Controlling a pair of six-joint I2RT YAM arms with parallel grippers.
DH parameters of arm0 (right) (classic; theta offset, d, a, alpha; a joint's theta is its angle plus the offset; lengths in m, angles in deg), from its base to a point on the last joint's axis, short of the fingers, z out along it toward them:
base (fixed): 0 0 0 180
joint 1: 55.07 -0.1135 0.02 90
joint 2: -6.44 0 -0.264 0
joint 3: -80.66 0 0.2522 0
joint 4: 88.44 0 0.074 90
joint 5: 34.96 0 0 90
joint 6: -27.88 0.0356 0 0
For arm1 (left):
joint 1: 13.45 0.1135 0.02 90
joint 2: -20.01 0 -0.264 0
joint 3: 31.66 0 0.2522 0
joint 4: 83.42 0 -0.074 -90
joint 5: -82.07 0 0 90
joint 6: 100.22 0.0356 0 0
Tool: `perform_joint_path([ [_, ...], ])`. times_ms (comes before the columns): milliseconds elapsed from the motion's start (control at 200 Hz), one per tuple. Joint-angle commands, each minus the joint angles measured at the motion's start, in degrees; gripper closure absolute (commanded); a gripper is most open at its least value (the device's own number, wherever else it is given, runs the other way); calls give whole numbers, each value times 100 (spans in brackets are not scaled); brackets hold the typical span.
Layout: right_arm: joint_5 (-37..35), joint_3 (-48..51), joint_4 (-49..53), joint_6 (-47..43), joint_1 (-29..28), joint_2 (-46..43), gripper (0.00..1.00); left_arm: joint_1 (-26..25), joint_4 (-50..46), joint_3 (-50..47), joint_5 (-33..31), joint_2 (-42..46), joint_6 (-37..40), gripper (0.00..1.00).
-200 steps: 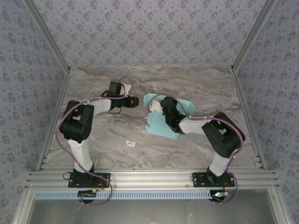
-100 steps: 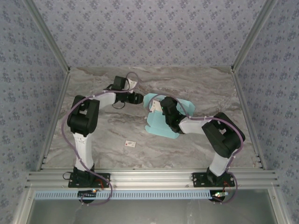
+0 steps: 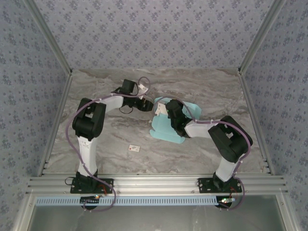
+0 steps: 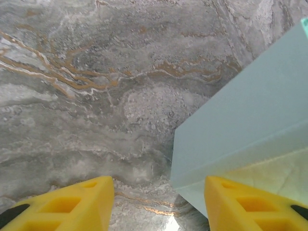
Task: Fold the paper box
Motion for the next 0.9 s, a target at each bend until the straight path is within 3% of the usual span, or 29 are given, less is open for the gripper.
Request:
perform_joint_path([
  [0,47,-91,57,158,9,92,100,-46,134,-168,387,255,161,48],
  [325,80,-83,76,241,41,50,100,-63,800,-576,1188,366,9,48],
  [894,396,-149,477,619,146,-179,100,-160,1226,-382,1391,137,-215,54],
])
